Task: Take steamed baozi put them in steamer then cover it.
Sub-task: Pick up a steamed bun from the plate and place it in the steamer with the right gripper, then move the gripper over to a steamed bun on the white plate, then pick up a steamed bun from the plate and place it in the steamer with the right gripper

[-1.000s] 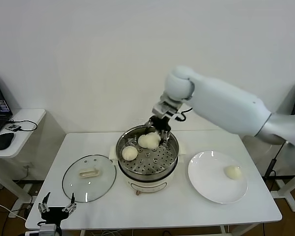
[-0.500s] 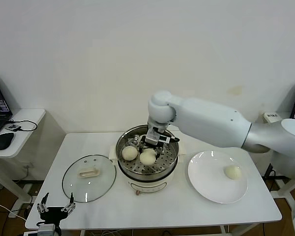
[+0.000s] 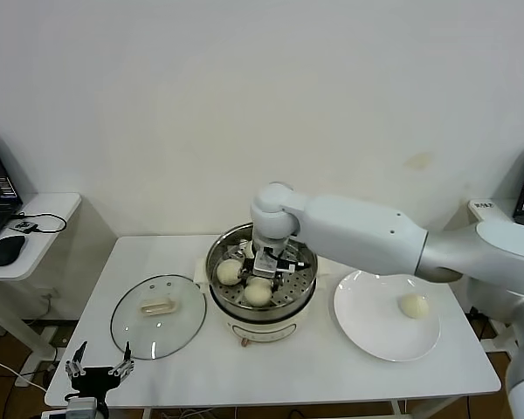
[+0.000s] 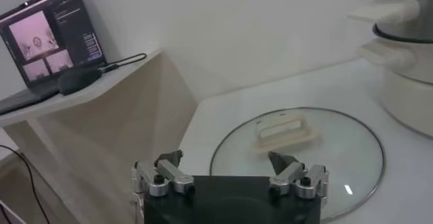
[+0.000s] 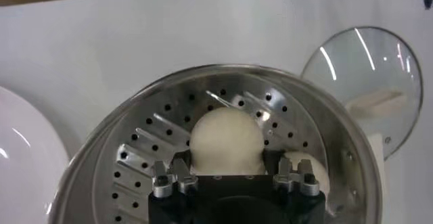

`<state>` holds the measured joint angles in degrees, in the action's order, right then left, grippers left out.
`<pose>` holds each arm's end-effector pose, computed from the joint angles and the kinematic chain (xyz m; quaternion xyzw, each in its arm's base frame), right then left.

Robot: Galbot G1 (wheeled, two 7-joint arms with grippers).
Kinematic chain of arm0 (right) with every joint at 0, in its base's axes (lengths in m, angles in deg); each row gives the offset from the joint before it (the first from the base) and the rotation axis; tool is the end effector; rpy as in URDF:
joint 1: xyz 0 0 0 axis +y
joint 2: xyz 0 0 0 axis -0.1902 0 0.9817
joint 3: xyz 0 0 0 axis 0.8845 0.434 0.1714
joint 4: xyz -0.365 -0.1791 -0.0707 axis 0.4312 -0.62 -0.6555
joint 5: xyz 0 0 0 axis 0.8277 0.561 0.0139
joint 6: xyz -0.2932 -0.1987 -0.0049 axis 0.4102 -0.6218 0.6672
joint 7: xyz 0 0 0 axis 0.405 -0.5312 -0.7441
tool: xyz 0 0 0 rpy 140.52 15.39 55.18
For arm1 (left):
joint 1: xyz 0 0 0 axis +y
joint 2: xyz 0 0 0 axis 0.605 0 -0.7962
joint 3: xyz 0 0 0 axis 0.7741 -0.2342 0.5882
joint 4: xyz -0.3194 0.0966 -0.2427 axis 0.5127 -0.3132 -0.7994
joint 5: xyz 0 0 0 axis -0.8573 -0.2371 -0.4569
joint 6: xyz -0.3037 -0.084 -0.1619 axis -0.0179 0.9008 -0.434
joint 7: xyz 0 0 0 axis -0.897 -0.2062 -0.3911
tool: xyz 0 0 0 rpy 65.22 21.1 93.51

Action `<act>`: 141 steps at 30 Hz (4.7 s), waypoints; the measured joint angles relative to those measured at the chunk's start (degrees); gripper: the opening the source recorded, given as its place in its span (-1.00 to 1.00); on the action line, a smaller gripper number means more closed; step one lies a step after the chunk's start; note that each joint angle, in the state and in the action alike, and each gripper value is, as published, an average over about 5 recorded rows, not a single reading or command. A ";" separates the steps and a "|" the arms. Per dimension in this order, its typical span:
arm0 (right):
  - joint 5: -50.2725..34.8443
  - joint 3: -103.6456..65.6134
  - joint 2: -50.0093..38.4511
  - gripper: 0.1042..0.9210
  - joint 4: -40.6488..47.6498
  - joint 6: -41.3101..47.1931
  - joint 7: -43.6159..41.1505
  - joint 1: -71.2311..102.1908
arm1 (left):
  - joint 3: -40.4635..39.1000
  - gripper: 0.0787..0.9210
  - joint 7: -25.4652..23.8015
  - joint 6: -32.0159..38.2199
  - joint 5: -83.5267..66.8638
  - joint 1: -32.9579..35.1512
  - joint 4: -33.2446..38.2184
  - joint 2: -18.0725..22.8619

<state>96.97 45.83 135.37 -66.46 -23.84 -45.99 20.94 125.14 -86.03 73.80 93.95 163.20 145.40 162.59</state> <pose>0.5584 0.1716 -0.1126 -0.6840 0.0927 -0.7235 0.0120 0.1007 0.1060 -0.3784 0.1054 -0.9662 -0.1511 0.1805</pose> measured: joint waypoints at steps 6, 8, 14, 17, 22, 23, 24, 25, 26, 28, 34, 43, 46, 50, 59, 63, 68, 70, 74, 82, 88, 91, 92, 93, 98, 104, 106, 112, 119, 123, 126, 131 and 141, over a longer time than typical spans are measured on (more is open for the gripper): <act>-0.06 -0.06 -0.26 0.66 -0.38 0.37 0.73 -0.13 | -0.20 0.77 -0.36 -0.02 0.13 0.02 0.10 -0.01; -0.48 -0.34 -0.51 0.72 -0.35 0.74 0.88 -0.45 | -0.26 0.77 -0.46 -0.05 0.17 0.00 0.15 0.00; -4.98 -1.47 -2.47 0.76 0.38 4.23 1.47 -3.01 | -0.82 0.77 -0.86 -0.12 0.26 -0.06 0.21 -0.33; -8.72 -2.17 -4.52 0.76 0.92 7.95 2.13 -5.11 | -1.15 0.77 -1.15 -0.14 0.30 -0.03 0.34 -0.62; -15.80 -3.53 -9.39 0.76 1.44 16.77 2.95 -8.12 | -1.72 0.77 -1.47 -0.15 0.29 -0.16 0.50 -1.21; -17.14 -3.83 -10.50 0.76 1.53 18.73 2.96 -8.49 | -1.84 0.77 -1.48 -0.15 0.31 -0.22 0.46 -1.32; -18.36 -4.14 -11.63 0.76 1.62 20.67 2.92 -8.78 | -1.96 0.77 -1.49 -0.15 0.33 -0.27 0.43 -1.41; -19.40 -4.43 -12.74 0.76 1.69 22.53 2.84 -8.98 | -2.06 0.77 -1.50 -0.15 0.35 -0.30 0.41 -1.48; -20.30 -4.71 -13.90 0.76 1.71 24.40 2.69 -9.13 | -2.14 0.77 -1.52 -0.15 0.35 -0.29 0.44 -1.53; -21.61 -5.29 -16.28 0.76 1.65 27.96 2.24 -9.23 | -2.26 0.77 -1.56 -0.15 0.33 -0.20 0.59 -1.62; -22.30 -7.52 -23.52 0.76 1.11 36.17 0.17 -6.85 | -2.57 0.77 -1.86 -0.30 0.26 0.34 1.12 -1.84; -15.50 -13.69 -30.29 0.76 1.98 41.04 -2.14 2.41 | -3.06 0.77 -2.05 -0.48 0.36 1.17 1.11 -1.66; -12.66 -15.95 -31.36 0.76 2.81 41.06 -2.49 6.31 | -3.08 0.77 -2.16 -0.51 0.55 1.33 0.96 -1.66; -8.90 -18.46 -32.07 0.76 4.23 40.39 -2.65 11.31 | -2.79 0.77 -2.22 -0.58 0.75 1.23 0.49 -1.75; -1.83 -22.09 -31.98 0.76 8.12 38.35 -2.13 19.10 | -2.22 0.77 -2.25 -0.61 0.90 1.27 -0.67 -1.91; 0.61 -23.27 -31.78 0.76 9.80 37.74 -1.99 20.90 | -2.13 0.77 -2.26 -0.61 0.94 1.24 -1.15 -1.99; 3.01 -24.25 -31.76 0.76 11.68 36.90 -1.59 22.66 | -2.11 0.77 -2.28 -0.61 0.95 0.91 -1.81 -2.07; 3.83 -24.60 -31.57 0.76 12.43 36.64 -1.28 23.25 | -2.13 0.77 -2.29 -0.62 0.96 0.71 -2.09 -2.06; 5.30 -25.33 -30.99 0.76 13.98 36.34 -0.47 24.27 | -2.16 0.77 -2.27 -0.62 1.02 0.55 -2.73 -2.05; 6.59 -26.64 -29.40 0.76 17.40 35.89 1.65 25.80 | -2.09 0.77 -2.17 -0.53 1.08 0.64 -3.36 -2.01; 6.99 -27.24 -28.05 0.76 19.57 35.66 3.10 26.61 | -2.14 0.77 -2.12 -0.49 1.32 0.56 -3.77 -1.84; 7.14 -27.45 -27.39 0.76 20.47 35.54 3.63 26.88 | -2.31 0.77 -2.01 -0.39 1.54 0.67 -4.13 -1.72; 7.23 -27.48 -27.22 0.76 20.71 35.48 3.70 26.90 | -2.37 0.77 -1.98 -0.35 1.59 0.73 -4.22 -1.67; 7.31 -27.50 -27.08 0.76 20.92 35.44 3.74 26.90 | -2.42 0.77 -1.96 -0.33 1.63 0.79 -4.28 -1.61; 7.43 -27.50 -26.79 0.76 21.52 35.28 3.61 26.85 | -2.50 0.77 -1.93 -0.28 1.68 0.85 -4.44 -1.44; 7.22 -27.69 -26.75 0.62 21.77 35.27 3.17 27.18 | -2.50 0.77 -1.93 -0.28 1.72 0.48 -4.89 -1.54; 7.23 -27.82 -26.76 0.48 21.84 35.27 3.04 27.28 | -2.51 0.77 -1.93 -0.28 1.76 0.34 -5.03 -1.60; 7.07 -28.06 -27.09 0.24 21.66 35.37 2.75 27.26 | -2.58 0.77 -1.93 -0.27 1.81 0.06 -5.15 -1.77; 5.83 -28.11 -28.44 0.18 20.33 36.24 2.00 26.20 | -2.80 0.77 -1.95 -0.27 1.79 -0.45 -5.42 -1.96; 4.10 -27.57 -29.62 0.15 18.59 37.04 1.18 24.68 | -2.98 0.77 -1.91 -0.22 1.88 -0.69 -5.33 -2.08; 1.96 -26.19 -30.34 0.14 16.68 37.88 0.44 22.27 | -2.92 0.77 -1.79 -0.03 2.20 -0.83 -5.11 -2.30; -2.85 -21.90 -30.26 0.14 13.43 39.58 -0.75 15.60 | -2.49 0.77 -1.56 0.41 2.61 -0.84 -4.42 -2.90; -12.67 -10.83 -24.29 0.14 10.78 42.25 -2.50 -0.81 | -1.51 0.77 -0.97 1.27 3.80 -1.02 -2.45 -2.85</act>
<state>84.31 35.00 111.08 -55.68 18.41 -48.48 20.14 123.63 -86.99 75.07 97.76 162.18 142.95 159.74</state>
